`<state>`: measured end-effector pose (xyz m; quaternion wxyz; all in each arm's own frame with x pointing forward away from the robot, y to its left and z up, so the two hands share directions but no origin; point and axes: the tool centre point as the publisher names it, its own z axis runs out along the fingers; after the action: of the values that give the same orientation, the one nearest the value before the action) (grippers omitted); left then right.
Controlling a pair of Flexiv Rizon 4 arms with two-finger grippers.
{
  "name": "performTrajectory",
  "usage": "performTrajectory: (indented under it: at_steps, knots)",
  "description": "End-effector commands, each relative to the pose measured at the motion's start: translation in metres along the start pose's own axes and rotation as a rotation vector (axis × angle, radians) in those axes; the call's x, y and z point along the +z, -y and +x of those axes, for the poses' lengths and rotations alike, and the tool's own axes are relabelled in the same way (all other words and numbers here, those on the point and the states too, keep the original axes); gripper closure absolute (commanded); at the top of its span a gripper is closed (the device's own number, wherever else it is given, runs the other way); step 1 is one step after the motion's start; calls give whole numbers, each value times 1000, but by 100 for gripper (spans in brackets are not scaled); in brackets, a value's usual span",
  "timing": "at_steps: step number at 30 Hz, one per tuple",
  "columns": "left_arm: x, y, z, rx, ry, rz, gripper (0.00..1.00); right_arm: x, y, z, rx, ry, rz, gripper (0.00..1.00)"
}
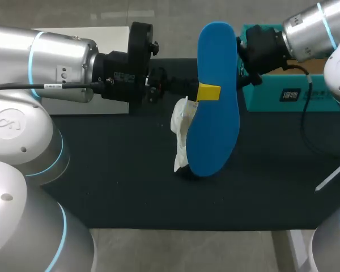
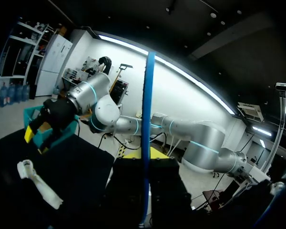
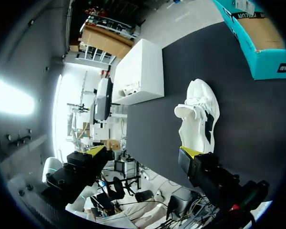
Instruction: Take the shoe out of the shoebox, open the shoe tongue, remove and reinsert the insole, then place the shoe into the shoebox
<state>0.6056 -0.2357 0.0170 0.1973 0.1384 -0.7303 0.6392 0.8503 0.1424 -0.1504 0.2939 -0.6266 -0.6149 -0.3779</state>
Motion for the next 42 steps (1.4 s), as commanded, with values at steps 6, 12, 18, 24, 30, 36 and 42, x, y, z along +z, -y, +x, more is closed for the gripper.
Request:
performTrajectory:
  at_steps: [6,12,18,24,30,36,42]
  knots:
    - [2,0,-1,1,-2,3,100,-7,10,12,0,-172,-133,0]
    - [2,0,-1,1,-2,3,100,-15,11,23,5,-257,-176,0]
    - [2,0,-1,1,-2,3,100,-20,11,28,26,-247,-191,0]
    - [2,0,-1,1,-2,3,100,-20,11,28,26,-247,-191,0]
    - [-1,-11,-20,340,7,102,100,-20,11,28,26,-247,-191,0]
    - [-6,-7,-41,620,23,204,100,-20,11,28,26,-247,-191,0]
    - [-13,3,-52,886,26,106,100,-20,11,28,26,-247,-191,0]
